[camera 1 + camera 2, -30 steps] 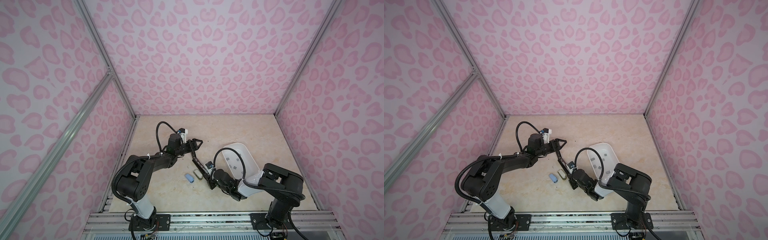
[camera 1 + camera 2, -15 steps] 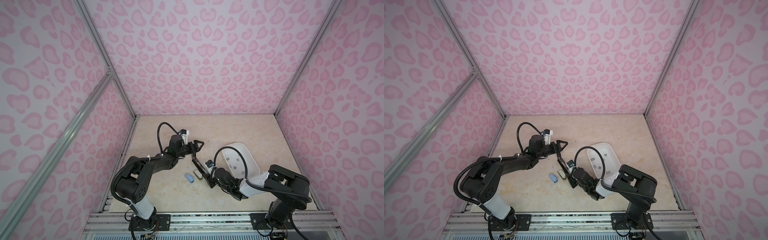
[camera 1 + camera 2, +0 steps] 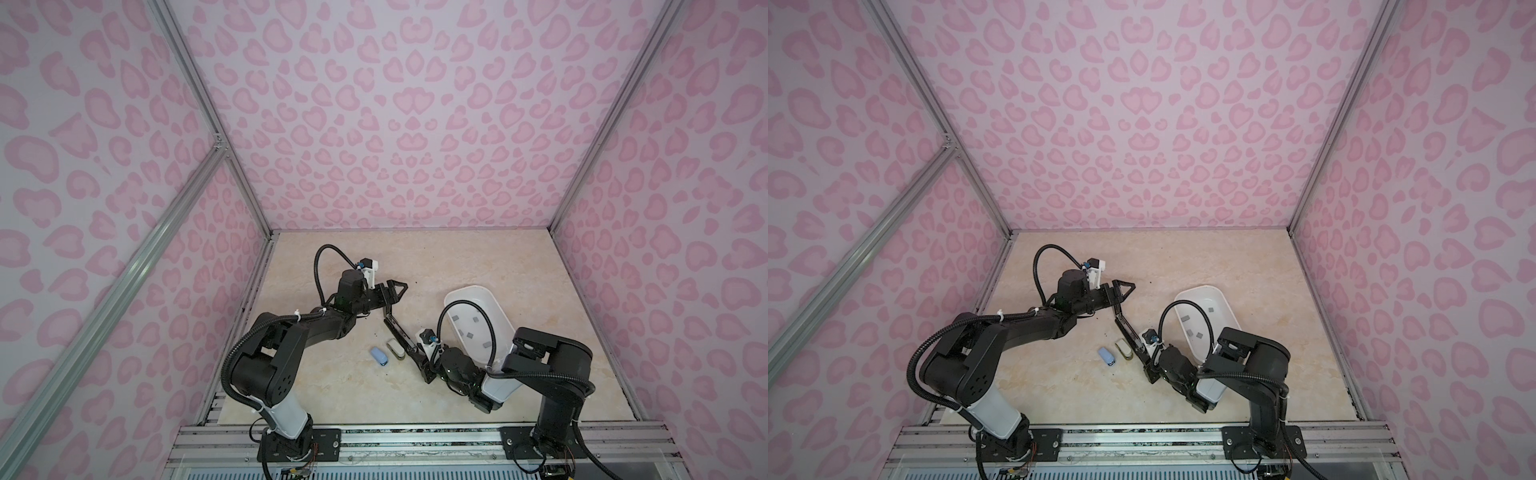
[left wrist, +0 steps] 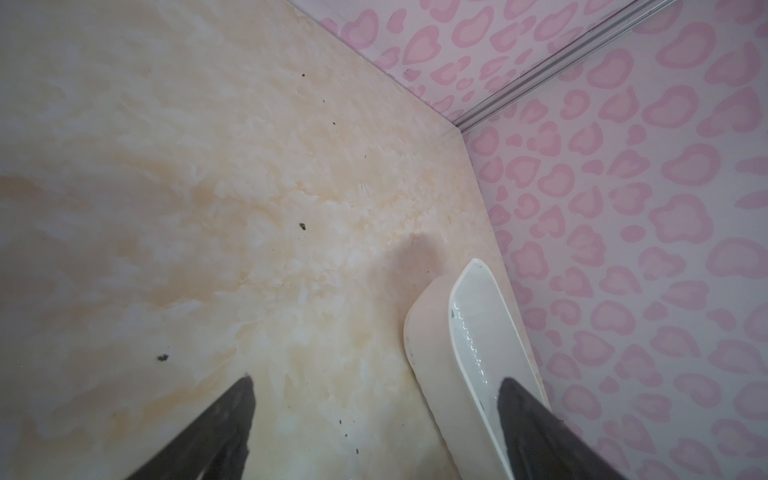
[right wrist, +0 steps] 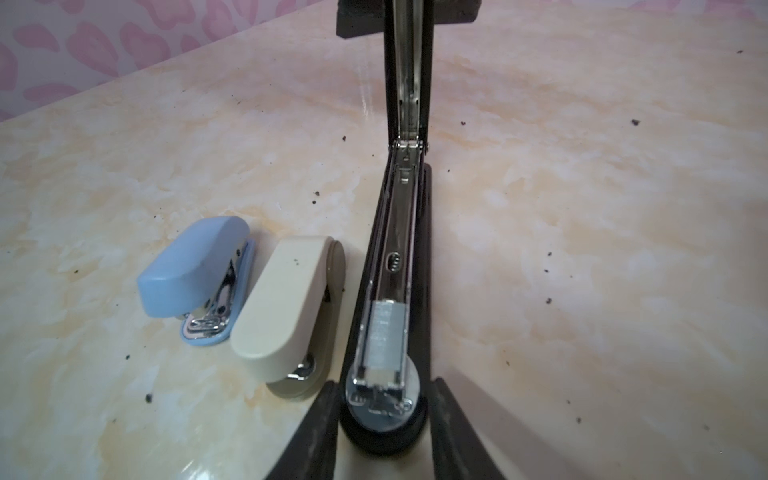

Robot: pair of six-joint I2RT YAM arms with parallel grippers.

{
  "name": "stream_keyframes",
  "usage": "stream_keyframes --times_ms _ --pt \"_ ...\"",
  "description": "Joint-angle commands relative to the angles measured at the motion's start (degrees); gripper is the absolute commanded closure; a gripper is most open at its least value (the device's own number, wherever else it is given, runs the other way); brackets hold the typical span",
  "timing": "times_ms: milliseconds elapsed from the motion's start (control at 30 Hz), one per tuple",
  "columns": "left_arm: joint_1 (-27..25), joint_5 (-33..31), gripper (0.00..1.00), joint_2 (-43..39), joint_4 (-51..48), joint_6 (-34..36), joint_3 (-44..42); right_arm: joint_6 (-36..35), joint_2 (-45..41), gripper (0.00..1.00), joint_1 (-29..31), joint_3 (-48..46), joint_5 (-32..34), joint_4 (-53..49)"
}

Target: Load the staples into the stapler

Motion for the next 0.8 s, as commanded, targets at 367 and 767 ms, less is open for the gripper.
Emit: stream_keyframes --times_ms 367,767 --pt "-0.1 0.2 0.08 -0.6 3.0 0.1 -0.1 -0.2 2.8 0.73 0.1 0.8 1.3 7.1" --pt "-1.9 -2.0 0.06 -3.9 1.3 3.6 -3.1 0.2 3.4 0.86 0.1 0.1 2.2 8.4"
